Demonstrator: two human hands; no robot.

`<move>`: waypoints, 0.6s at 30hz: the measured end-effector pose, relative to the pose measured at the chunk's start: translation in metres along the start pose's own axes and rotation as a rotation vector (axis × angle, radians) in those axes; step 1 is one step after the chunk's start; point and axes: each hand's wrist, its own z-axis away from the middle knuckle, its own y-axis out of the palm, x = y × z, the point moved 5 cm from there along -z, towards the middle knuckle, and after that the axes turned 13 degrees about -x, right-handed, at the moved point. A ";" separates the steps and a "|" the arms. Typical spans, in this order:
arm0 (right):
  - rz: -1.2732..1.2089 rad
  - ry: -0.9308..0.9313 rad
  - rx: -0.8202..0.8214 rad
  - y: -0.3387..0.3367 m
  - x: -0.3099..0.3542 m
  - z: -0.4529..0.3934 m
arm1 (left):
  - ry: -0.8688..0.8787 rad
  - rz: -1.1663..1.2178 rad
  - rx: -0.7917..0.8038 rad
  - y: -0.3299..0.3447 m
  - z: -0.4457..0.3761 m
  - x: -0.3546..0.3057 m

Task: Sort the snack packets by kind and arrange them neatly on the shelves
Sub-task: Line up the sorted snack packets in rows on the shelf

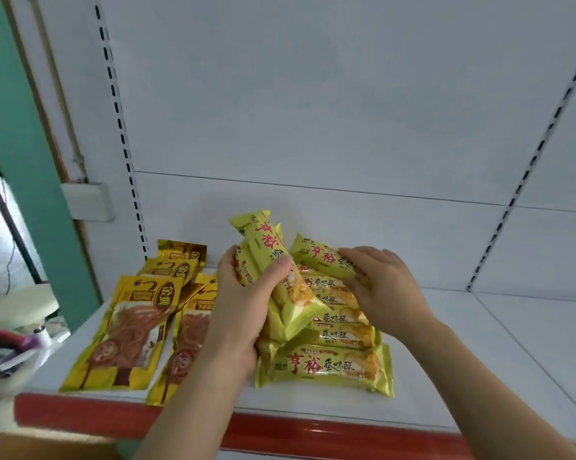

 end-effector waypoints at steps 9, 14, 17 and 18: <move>0.138 -0.139 0.181 0.054 -0.013 -0.031 | -0.031 0.006 0.007 -0.010 -0.003 -0.001; 0.318 -0.130 0.225 0.060 -0.016 -0.034 | -0.037 -0.008 0.011 -0.005 -0.005 0.001; 0.395 -0.152 0.251 0.062 -0.009 -0.035 | -0.020 -0.013 -0.001 -0.004 -0.005 0.004; 0.402 -0.145 0.266 0.062 -0.009 -0.035 | -0.014 -0.013 -0.007 -0.003 -0.005 0.005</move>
